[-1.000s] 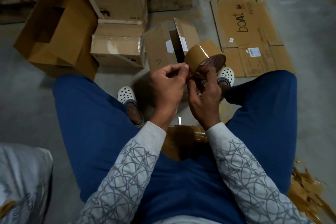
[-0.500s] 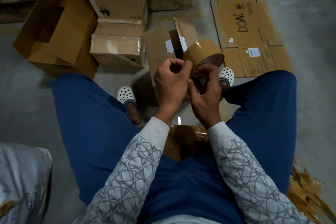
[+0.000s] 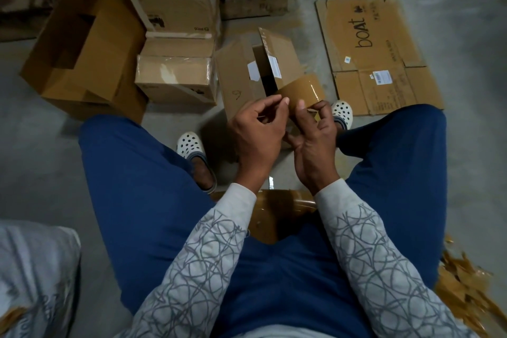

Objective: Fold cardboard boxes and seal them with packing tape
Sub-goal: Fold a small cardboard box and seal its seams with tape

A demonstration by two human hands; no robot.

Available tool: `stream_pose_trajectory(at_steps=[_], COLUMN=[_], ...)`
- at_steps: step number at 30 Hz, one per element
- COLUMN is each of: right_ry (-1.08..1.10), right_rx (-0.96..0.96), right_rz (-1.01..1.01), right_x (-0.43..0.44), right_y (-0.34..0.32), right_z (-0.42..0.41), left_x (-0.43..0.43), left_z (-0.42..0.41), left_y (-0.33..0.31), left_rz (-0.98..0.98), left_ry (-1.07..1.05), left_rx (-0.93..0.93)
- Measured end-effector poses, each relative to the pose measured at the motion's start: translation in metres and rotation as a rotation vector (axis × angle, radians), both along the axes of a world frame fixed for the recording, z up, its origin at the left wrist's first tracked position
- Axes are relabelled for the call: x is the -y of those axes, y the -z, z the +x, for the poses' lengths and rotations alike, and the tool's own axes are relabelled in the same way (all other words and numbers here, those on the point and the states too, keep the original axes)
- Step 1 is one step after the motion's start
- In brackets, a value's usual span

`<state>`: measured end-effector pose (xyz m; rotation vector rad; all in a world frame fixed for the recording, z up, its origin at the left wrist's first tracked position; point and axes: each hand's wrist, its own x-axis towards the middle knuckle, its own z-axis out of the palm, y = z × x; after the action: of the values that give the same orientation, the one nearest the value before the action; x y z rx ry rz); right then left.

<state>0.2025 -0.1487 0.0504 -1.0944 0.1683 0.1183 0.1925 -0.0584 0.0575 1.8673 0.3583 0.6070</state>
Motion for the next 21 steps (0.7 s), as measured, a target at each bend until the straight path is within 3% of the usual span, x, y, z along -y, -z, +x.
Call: stream_pose_trajectory(at_steps=[10, 21], right_ry=[-0.004, 0.023], right_rx=[0.095, 0.107], right_rz=[-0.158, -0.126], right_x=[-0.0010, 0.0004], right_y=[-0.0001, 0.0042], right_z=[-0.0015, 0.0027], left_x=[-0.0015, 0.0040], left_z=[-0.0005, 0.0067], left_y=[-0.0013, -0.0017], left_rz=[-0.092, -0.310], left_ry=[-0.039, -0.047], left_rx=[-0.019, -0.132])
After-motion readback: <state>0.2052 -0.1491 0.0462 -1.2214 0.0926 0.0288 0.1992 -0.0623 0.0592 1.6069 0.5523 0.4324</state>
